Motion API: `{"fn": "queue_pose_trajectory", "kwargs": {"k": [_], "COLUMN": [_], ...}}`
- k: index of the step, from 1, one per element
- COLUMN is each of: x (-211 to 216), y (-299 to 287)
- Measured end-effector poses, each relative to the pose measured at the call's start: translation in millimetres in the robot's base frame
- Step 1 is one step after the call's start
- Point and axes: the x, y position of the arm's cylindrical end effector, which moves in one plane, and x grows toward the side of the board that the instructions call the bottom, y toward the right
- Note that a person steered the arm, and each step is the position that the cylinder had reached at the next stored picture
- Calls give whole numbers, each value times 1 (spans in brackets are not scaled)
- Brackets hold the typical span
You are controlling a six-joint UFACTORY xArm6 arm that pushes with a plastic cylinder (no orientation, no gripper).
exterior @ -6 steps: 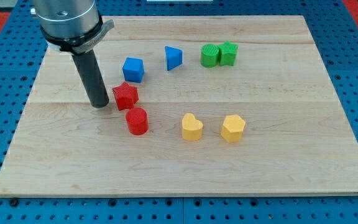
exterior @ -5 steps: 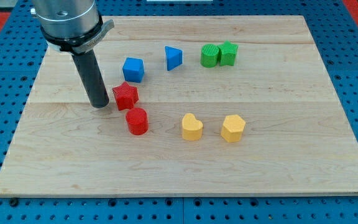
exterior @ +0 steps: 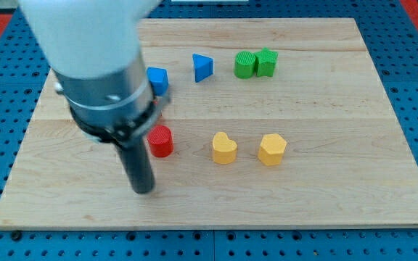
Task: Move your arm towards the yellow heart
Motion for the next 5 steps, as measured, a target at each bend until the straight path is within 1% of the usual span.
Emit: {"fn": "queue_pose_trajectory", "kwargs": {"k": [1,3,4,5], "x": [9,-16,-48,-58], "y": [14,111,112,114]}}
